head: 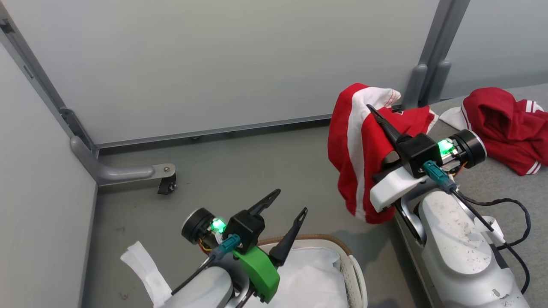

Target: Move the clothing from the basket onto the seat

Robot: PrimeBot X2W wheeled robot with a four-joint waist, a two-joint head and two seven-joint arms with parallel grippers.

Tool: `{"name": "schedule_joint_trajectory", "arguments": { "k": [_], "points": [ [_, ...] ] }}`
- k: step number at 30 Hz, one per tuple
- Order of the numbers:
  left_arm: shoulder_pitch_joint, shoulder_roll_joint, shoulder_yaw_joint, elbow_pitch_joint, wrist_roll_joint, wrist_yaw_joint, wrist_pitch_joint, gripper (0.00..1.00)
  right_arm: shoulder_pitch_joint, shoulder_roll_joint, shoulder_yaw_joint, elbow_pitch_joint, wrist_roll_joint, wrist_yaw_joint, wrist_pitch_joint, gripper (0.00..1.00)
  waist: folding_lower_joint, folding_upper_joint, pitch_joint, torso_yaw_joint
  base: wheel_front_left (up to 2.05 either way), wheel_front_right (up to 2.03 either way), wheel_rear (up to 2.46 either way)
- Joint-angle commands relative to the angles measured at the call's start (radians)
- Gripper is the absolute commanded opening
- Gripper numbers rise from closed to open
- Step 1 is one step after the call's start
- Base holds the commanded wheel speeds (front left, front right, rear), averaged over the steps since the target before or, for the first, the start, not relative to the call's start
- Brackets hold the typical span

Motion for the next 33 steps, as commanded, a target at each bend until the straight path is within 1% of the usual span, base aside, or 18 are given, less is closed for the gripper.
{"name": "schedule_joint_trajectory", "arguments": {
  "k": [1,11,15,20,23,29,33],
  "points": [
    [0.031,-0.007,0.016,0.004,0.012,-0.004,-0.003,1.0,-0.005,-0.003,-0.004,-0.008,-0.008,-0.001,-0.002,0.0,0.0001,-0.0001,0.004,-0.005,0.0,0.0,0.0],
    [0.145,-0.07,0.131,0.0,0.095,-0.024,-0.003,1.0,0.005,-0.003,-0.027,-0.031,-0.025,-0.001,-0.002,0.0,0.0001,-0.0001,0.02,-0.032,0.0,0.0,0.0],
    [0.171,-0.084,0.167,-0.007,0.128,-0.036,-0.002,1.0,0.003,-0.004,-0.024,-0.036,-0.023,-0.001,-0.002,0.0,0.0001,-0.0001,0.028,-0.062,0.0,0.0,0.0],
    [0.188,-0.094,0.21,-0.021,0.164,-0.047,-0.002,1.0,0.002,-0.003,-0.018,-0.05,-0.028,-0.001,-0.002,0.0,0.0001,-0.0001,0.039,-0.141,0.0,0.0,0.0],
    [0.196,-0.101,0.237,-0.031,0.182,-0.052,-0.002,1.0,0.001,-0.003,-0.018,-0.06,-0.039,-0.001,-0.002,0.0,0.0001,-0.0001,0.05,-0.202,0.0,0.0,0.0],
    [0.19,-0.118,0.258,-0.05,0.215,-0.06,-0.002,1.0,-0.004,-0.008,-0.054,-0.072,-0.063,-0.001,-0.002,0.0,0.0001,-0.0001,0.081,-0.317,0.0,0.0,0.0],
    [0.177,-0.121,0.261,-0.053,0.229,-0.065,-0.002,1.0,0.0,-0.013,-0.078,-0.08,-0.068,-0.001,-0.002,0.0,0.0001,-0.0001,0.106,-0.38,0.0,0.0,0.0]
  ]
}}
